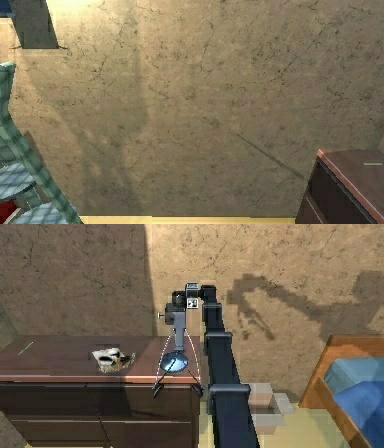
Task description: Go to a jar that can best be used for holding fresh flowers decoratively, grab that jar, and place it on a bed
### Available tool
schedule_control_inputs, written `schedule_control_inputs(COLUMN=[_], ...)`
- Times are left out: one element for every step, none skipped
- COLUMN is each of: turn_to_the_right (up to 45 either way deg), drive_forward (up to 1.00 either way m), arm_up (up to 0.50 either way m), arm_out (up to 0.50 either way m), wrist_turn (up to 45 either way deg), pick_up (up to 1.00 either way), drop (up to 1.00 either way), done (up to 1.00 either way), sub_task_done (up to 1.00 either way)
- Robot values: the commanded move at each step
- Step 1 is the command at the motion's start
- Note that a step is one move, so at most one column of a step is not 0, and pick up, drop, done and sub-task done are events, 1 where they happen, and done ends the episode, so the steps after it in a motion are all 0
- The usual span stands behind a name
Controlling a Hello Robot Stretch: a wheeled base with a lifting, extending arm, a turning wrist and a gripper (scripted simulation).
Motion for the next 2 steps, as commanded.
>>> schedule_control_inputs(turn_to_the_right=[0.0,0.0], drive_forward=[0.00,0.00], arm_up=[0.00,0.00], arm_out=[0.00,0.00], wrist_turn=[45.0,45.0], pick_up=[0.00,0.00], drop=[0.00,0.00], done=[0.00,0.00], sub_task_done=[0.00,0.00])
